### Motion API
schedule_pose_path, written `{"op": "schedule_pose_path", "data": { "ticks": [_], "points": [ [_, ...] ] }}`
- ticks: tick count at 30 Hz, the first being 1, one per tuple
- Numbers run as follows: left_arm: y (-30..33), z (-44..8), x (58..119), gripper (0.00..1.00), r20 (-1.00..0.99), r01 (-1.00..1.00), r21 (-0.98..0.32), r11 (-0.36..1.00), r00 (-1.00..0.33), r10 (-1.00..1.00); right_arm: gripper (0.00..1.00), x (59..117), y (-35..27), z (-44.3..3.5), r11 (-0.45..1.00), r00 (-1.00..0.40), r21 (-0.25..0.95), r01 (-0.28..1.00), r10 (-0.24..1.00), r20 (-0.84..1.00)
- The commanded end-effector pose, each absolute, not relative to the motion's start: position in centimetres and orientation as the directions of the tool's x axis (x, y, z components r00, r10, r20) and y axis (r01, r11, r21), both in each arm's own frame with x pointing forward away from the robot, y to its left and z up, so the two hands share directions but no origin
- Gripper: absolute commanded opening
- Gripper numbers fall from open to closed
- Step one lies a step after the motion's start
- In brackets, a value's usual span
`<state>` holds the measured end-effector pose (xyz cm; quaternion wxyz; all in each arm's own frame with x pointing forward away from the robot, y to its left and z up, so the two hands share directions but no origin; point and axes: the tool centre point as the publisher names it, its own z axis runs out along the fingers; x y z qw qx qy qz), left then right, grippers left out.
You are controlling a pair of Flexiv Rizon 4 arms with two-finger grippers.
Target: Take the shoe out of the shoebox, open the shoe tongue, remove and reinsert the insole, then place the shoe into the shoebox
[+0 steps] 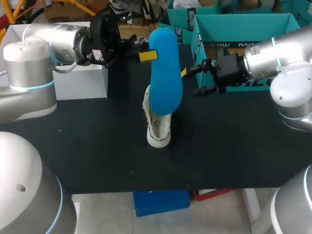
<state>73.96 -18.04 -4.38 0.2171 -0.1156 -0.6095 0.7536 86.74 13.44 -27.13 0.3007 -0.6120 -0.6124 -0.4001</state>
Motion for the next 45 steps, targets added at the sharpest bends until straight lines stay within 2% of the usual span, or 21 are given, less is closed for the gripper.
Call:
{"op": "schedule_pose_path", "data": {
  "ticks": [1,8,21,31,35,40,43,45],
  "points": [
    [-18.1,-4.5,73.9,0.0,0.089,-0.185,-0.969,-0.164,-0.881,0.465,1.0,86.8,13.2,-27.7,-0.071,-0.081,0.124,0.99,0.436,0.897],
    [-18.1,-4.5,73.9,0.0,0.089,-0.185,-0.969,-0.164,-0.881,0.465,1.0,86.7,13.2,-27.1,-0.077,-0.077,0.106,0.991,0.314,0.946],
    [-18.1,-4.5,73.9,0.0,0.089,-0.185,-0.969,-0.164,-0.881,0.465,1.0,86.7,13.6,-25.8,-0.07,-0.094,0.108,0.992,0.177,0.98],
    [-18.1,-4.5,73.9,0.0,0.089,-0.185,-0.969,-0.164,-0.881,0.465,1.0,86.7,13.7,-25.3,-0.072,-0.11,0.121,0.99,0.147,0.983],
    [-18.2,-3.6,73.4,0.0,-0.208,0.177,-0.978,-0.115,-0.9,0.383,1.0,86.7,13.7,-25.3,-0.072,-0.11,0.121,0.99,0.147,0.983],
    [-18.0,-4.9,73.1,0.0,-0.399,0.404,-0.913,-0.059,-0.854,0.335,1.0,86.7,13.7,-25.3,-0.072,-0.11,0.121,0.99,0.147,0.983],
    [-17.9,-6.3,73.3,0.0,-0.523,0.552,-0.834,-0.001,-0.79,0.321,1.0,86.7,13.7,-25.3,-0.072,-0.11,0.121,0.99,0.147,0.983],
    [-18.0,-7.3,73.0,0.0,-0.637,0.688,-0.723,0.058,-0.697,0.331,1.0,86.7,13.7,-25.3,-0.072,-0.11,0.121,0.99,0.147,0.983]
  ]
}}
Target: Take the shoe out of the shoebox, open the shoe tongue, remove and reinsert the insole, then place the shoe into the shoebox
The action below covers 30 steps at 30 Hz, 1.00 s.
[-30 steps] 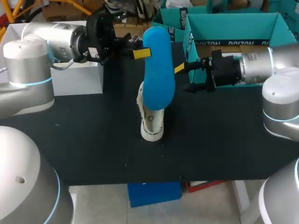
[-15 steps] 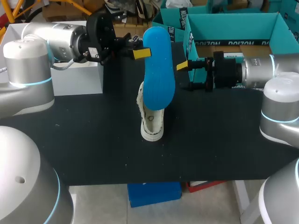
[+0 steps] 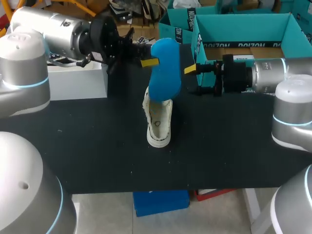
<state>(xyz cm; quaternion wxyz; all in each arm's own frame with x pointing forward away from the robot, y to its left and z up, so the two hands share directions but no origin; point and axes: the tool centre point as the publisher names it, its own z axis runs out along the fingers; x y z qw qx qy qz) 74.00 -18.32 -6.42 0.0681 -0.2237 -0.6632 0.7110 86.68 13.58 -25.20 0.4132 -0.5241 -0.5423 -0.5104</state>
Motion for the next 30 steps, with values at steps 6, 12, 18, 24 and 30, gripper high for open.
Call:
{"op": "schedule_pose_path", "data": {
  "ticks": [6,12,18,24,30],
  "points": [
    [-18.5,-10.0,73.4,0.0,-0.737,0.809,-0.586,0.052,-0.558,0.382,1.0,86.7,13.7,-25.3,-0.072,-0.11,0.121,0.99,0.147,0.983],
    [-18.9,-12.1,74.7,0.0,-0.792,0.884,-0.467,0.01,-0.424,0.439,1.0,86.7,13.7,-25.3,-0.072,-0.11,0.121,0.99,0.147,0.983],
    [-19.2,-13.8,75.9,0.0,-0.816,0.913,-0.403,-0.064,-0.327,0.476,1.0,86.7,13.7,-25.3,-0.072,-0.11,0.121,0.99,0.147,0.983],
    [-19.9,-15.4,76.7,0.0,-0.818,0.926,-0.356,-0.125,-0.244,0.521,1.0,86.7,13.7,-25.3,-0.072,-0.11,0.121,0.99,0.147,0.983],
    [-19.9,-15.8,76.7,0.0,-0.808,0.915,-0.377,-0.146,-0.248,0.534,1.0,86.7,13.7,-25.3,-0.072,-0.11,0.121,0.99,0.147,0.983]
  ]
}}
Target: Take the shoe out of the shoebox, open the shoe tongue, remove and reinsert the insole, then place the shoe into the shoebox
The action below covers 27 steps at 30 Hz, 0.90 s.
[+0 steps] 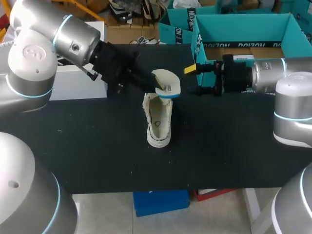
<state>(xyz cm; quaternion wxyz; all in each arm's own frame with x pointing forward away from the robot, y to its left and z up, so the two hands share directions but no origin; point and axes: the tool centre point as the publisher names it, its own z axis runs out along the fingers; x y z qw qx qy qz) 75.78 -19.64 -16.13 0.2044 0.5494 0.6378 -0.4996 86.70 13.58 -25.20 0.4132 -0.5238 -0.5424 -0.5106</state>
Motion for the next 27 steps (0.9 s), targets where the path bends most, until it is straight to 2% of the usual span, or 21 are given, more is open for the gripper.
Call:
{"op": "schedule_pose_path", "data": {
  "ticks": [1,20,27],
  "points": [
    [-19.9,-15.8,76.7,0.0,-0.808,0.915,-0.377,-0.146,-0.248,0.534,1.0,86.7,13.7,-25.3,-0.072,-0.11,0.121,0.99,0.147,0.983],
    [-19.9,-15.8,76.7,0.0,-0.808,0.915,-0.377,-0.146,-0.248,0.534,1.0,86.7,13.7,-25.3,-0.072,-0.11,0.121,0.99,0.147,0.983],
    [-19.0,-18.4,74.2,0.0,-0.837,0.956,-0.287,-0.061,-0.219,0.501,1.0,86.7,13.7,-25.3,-0.072,-0.11,0.121,0.99,0.147,0.983]
  ]
}}
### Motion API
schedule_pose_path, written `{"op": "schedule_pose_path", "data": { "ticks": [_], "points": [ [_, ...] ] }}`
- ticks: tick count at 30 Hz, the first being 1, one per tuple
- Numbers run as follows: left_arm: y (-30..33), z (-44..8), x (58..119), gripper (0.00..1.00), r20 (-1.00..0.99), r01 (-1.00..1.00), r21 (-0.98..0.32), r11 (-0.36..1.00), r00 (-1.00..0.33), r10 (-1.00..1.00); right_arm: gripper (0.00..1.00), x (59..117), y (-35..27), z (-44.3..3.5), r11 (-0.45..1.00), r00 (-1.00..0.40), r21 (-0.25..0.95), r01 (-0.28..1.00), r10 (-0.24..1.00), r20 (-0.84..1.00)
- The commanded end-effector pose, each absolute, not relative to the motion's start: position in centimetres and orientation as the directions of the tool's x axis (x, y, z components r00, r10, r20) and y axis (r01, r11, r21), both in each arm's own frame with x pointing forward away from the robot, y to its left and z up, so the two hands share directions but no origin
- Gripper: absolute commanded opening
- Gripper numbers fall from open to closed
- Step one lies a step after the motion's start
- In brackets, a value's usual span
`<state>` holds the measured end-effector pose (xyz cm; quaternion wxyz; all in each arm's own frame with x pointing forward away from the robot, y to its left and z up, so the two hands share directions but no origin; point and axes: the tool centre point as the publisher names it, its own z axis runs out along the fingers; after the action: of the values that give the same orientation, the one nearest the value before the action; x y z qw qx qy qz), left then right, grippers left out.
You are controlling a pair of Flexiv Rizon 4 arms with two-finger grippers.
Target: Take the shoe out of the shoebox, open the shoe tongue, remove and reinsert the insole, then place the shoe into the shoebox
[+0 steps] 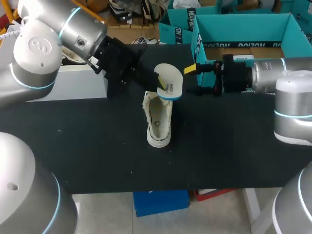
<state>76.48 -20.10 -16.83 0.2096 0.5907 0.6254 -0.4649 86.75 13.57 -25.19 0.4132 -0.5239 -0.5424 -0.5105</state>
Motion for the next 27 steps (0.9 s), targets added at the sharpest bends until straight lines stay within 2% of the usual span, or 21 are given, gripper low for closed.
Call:
{"op": "schedule_pose_path", "data": {
  "ticks": [1,8,22,27],
  "points": [
    [-18.7,-18.9,74.0,0.0,-0.844,0.954,-0.293,-0.058,-0.23,0.484,1.0,86.7,13.7,-25.3,-0.072,-0.11,0.121,0.99,0.147,0.983],
    [-17.3,-22.7,73.2,0.0,-0.9,0.984,-0.163,-0.077,-0.117,0.42,1.0,86.7,13.7,-25.3,-0.072,-0.11,0.121,0.99,0.147,0.983],
    [-17.0,-27.2,74.6,0.0,-0.879,0.989,0.125,-0.073,0.145,0.454,1.0,86.7,13.7,-25.3,-0.072,-0.11,0.121,0.99,0.147,0.983],
    [-17.6,-28.1,75.5,0.0,-0.87,0.983,0.169,-0.075,0.184,0.458,1.0,86.7,13.7,-25.3,-0.072,-0.11,0.121,0.99,0.147,0.983]
  ]
}}
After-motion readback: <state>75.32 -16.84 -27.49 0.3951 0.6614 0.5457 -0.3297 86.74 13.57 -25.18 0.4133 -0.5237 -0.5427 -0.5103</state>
